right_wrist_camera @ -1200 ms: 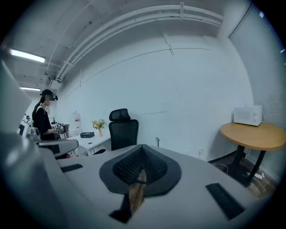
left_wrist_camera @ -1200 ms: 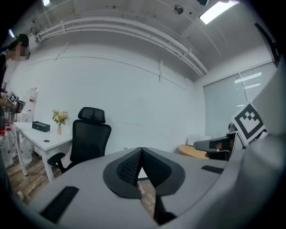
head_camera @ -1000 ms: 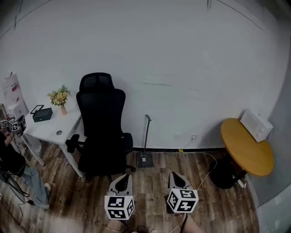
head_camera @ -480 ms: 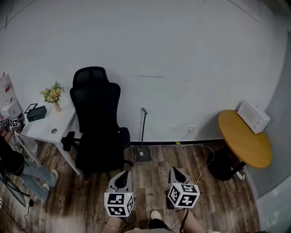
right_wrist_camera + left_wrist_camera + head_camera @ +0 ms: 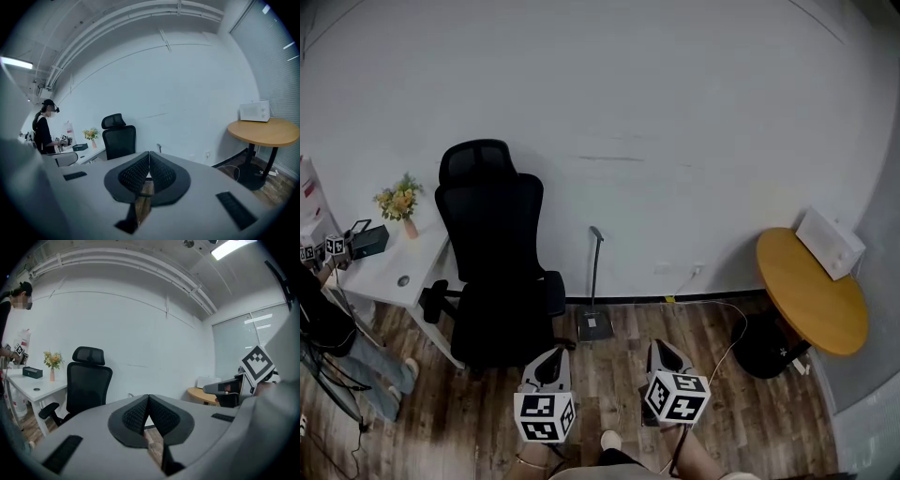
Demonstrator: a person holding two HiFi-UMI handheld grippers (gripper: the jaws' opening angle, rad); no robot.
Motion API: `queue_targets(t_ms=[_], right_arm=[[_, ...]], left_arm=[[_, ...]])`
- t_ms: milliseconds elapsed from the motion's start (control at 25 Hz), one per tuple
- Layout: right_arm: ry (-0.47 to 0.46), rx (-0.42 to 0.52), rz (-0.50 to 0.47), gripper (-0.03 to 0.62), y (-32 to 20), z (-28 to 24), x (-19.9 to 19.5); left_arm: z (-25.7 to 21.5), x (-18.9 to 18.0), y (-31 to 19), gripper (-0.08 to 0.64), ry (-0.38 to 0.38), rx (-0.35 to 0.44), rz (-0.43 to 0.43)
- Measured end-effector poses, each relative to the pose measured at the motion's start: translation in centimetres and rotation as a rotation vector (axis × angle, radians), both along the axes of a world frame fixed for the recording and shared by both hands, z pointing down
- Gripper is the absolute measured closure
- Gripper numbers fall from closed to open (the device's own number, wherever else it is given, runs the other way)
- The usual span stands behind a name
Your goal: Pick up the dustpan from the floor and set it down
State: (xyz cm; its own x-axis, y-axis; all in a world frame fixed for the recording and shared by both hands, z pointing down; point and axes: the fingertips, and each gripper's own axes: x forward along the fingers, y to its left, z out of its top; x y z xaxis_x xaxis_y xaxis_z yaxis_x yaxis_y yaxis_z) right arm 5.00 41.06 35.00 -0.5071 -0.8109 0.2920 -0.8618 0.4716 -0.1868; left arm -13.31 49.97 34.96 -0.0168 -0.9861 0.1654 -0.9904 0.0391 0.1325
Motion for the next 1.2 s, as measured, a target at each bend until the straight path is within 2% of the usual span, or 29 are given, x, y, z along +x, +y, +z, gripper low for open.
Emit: queue_targets(t_ms=[360, 720, 1200], right_arm=[[-0.004, 0.000, -0.055, 0.560, -9.8, -0.7, -2.4], [0.000, -0.002, -0.107, 0.560, -19.0, -0.2, -2.9], [0.003, -0.096, -0.117, 0.560, -25.2, 3.5, -3.3]], left_arm=[[-0.8, -2.0, -8.7, 0.543, -0.011, -0.003, -0.056], [-0.3, -2.3, -17.0, 0.543, -0.016, -0.015, -0.109], [1.8, -2.6, -23.3, 0.543, -0.004, -0.079, -0.125]])
